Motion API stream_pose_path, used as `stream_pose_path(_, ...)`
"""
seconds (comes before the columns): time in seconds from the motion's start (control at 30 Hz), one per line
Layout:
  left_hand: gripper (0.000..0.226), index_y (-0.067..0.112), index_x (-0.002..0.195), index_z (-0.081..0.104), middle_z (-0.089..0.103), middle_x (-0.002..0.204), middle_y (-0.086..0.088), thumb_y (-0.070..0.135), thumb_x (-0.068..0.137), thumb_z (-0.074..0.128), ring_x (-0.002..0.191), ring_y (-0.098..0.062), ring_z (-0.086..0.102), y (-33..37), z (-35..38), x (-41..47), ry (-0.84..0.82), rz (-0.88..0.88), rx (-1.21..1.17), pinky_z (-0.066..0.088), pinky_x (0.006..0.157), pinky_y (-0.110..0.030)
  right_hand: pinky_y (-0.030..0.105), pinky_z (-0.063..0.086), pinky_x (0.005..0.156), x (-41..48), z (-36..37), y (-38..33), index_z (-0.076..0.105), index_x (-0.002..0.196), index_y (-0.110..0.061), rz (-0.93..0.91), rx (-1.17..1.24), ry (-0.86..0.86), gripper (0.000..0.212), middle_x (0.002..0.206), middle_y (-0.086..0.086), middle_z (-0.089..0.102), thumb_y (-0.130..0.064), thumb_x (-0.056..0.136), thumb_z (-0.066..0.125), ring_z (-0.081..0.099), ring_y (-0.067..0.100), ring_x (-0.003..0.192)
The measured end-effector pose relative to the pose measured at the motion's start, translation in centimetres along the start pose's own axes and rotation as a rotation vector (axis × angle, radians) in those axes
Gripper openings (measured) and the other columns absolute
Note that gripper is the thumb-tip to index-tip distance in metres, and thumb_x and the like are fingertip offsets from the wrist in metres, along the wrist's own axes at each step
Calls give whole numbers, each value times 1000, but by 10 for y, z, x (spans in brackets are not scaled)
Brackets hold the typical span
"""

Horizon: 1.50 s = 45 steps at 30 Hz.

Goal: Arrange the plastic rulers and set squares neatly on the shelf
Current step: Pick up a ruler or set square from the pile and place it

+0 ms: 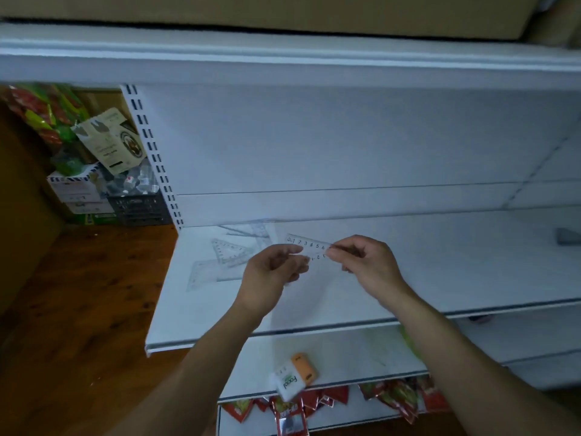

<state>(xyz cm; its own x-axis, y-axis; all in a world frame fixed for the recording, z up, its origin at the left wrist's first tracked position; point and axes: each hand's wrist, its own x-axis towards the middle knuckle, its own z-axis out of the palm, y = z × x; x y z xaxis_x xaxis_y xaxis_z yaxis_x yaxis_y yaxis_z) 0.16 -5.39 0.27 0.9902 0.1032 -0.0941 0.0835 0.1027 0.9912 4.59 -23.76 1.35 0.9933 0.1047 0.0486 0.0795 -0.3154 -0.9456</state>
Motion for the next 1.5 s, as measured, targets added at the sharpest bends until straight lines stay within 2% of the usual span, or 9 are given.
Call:
stream_pose_path(0.33,10,10,91,68,74,83,-8,2,89,63,79,-18,72,-23,245,-23,-295,11,-8,55,68,-22,18,45,56,-82,-227,67,73,79,-15,56,-1,335,3,62,-5,62,-16,79,76,54,6,55)
stream_pose_path(0.43,11,11,92,67,74,83,-7,1,89,63,76,-15,70,-34,326,-39,-403,13,-26,52,66,-19,23,48,57,-116,-299,92,74,80,-13,78,5,442,4,62,-5,63,-15,79,76,56,7,56)
stream_pose_path(0.57,13,10,90,68,71,79,-7,-1,90,60,69,-11,67,-49,425,-65,-545,33,-13,54,68,-22,15,45,56,-165,-386,122,70,77,-20,118,-33,575,6,59,-9,62,-19,80,76,55,1,53)
stream_pose_path(0.67,12,9,98,67,72,87,-7,3,92,59,78,-16,69,-57,485,-79,-633,13,34,54,74,-27,16,47,57,-194,-438,141,72,83,-18,164,-66,649,9,69,-3,64,-25,79,77,57,3,57)
stream_pose_path(0.87,15,20,94,66,73,88,0,7,92,59,80,-10,70,-65,581,-88,-745,18,118,53,68,-17,14,46,56,-225,-511,172,73,89,-11,194,-27,792,13,73,0,66,-20,80,76,56,0,59)
stream_pose_path(1.03,15,26,93,68,75,86,4,12,92,60,87,-14,70,-84,657,-78,-834,18,161,56,78,-28,13,44,53,-227,-572,202,72,83,-16,232,-39,855,4,65,-6,64,-19,81,74,54,-1,54)
stream_pose_path(1.27,15,24,94,67,73,90,6,10,92,60,86,-11,69,-93,790,-28,-894,-2,151,55,78,-24,10,41,50,-186,-688,245,71,83,-19,260,-35,886,2,59,-15,64,-19,82,73,54,-3,53)
stream_pose_path(1.33,14,23,95,66,72,90,5,10,91,61,84,-10,70,-92,826,-12,-874,-18,147,56,75,-22,10,44,54,-166,-725,254,72,82,-20,267,-55,878,3,67,-11,68,-18,81,74,59,-1,59)
stream_pose_path(1.5,15,20,96,66,71,94,4,7,92,59,81,-7,70,-85,904,30,-842,-4,125,55,70,-17,31,55,71,-119,-804,280,74,85,-17,273,-59,882,6,82,0,73,-19,80,75,68,21,80)
